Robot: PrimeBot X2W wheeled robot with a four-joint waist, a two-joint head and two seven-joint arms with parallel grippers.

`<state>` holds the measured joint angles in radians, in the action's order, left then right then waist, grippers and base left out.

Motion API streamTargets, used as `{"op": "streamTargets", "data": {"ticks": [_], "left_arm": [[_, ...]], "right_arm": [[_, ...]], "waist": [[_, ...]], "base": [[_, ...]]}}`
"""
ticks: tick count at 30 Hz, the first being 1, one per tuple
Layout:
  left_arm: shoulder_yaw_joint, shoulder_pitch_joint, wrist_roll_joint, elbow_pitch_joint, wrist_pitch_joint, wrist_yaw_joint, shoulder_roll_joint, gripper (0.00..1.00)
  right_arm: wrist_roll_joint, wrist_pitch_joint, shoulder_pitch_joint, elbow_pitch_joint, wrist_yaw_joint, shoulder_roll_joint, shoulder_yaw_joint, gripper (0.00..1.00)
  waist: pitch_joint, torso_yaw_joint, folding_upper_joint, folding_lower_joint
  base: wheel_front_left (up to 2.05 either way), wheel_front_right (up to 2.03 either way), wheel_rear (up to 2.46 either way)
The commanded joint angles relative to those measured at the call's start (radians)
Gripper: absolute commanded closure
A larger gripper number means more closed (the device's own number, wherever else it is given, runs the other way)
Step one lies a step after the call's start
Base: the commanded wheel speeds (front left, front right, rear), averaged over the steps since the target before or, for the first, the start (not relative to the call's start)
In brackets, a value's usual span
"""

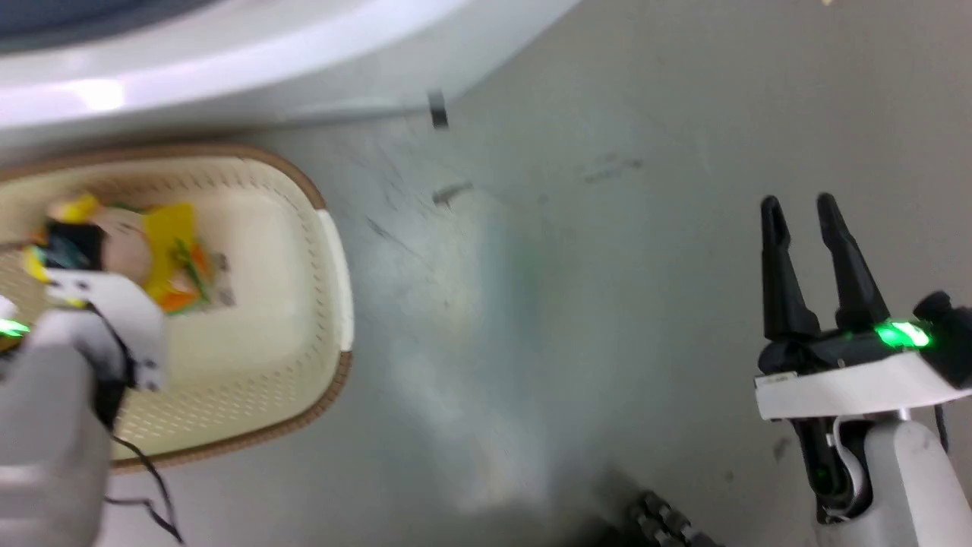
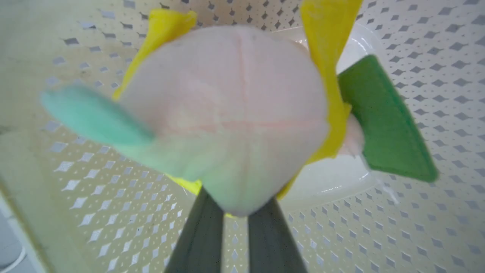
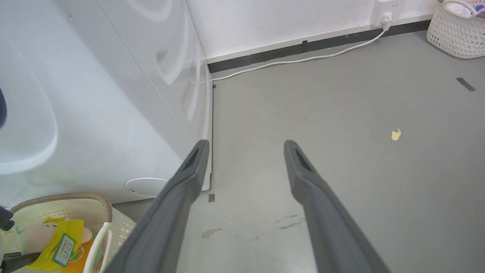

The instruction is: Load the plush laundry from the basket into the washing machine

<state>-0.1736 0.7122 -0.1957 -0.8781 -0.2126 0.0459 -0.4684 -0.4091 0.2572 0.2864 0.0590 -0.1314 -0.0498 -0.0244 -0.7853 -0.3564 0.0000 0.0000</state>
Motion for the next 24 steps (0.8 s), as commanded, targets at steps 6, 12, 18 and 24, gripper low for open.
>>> {"op": "streamTargets", "data": {"ticks": [6, 12, 18, 24], "left_arm": [[-0.008, -0.057, -0.049, -0.099, 0.149, 0.021, 0.106, 1.00], [-0.003, -0.124, -0.098, -0.164, 0.313, 0.052, 0.178, 1.00], [-0.009, -0.187, -0.126, -0.173, 0.429, 0.070, 0.219, 1.00], [0.012, -0.264, -0.156, -0.024, 0.473, 0.079, 0.248, 1.00]], "right_arm": [[0.067, 0.005, -0.064, 0.016, 0.001, 0.000, 0.042, 0.00], [0.116, 0.005, -0.120, 0.025, 0.001, 0.000, 0.060, 0.00], [0.141, 0.005, -0.166, 0.027, 0.001, 0.000, 0.070, 0.00], [0.164, 0.005, -0.227, 0.033, 0.001, 0.000, 0.079, 0.00]], "waist": [[0.239, 0.100, 0.0000, 0.0000], [0.388, 0.152, 0.0000, 0.0000], [0.482, 0.190, 0.0000, 0.0000], [0.561, 0.238, 0.0000, 0.0000]], "base": [[0.00, 0.00, 0.00], [0.00, 0.00, 0.00], [0.00, 0.00, 0.00], [0.00, 0.00, 0.00]]}}
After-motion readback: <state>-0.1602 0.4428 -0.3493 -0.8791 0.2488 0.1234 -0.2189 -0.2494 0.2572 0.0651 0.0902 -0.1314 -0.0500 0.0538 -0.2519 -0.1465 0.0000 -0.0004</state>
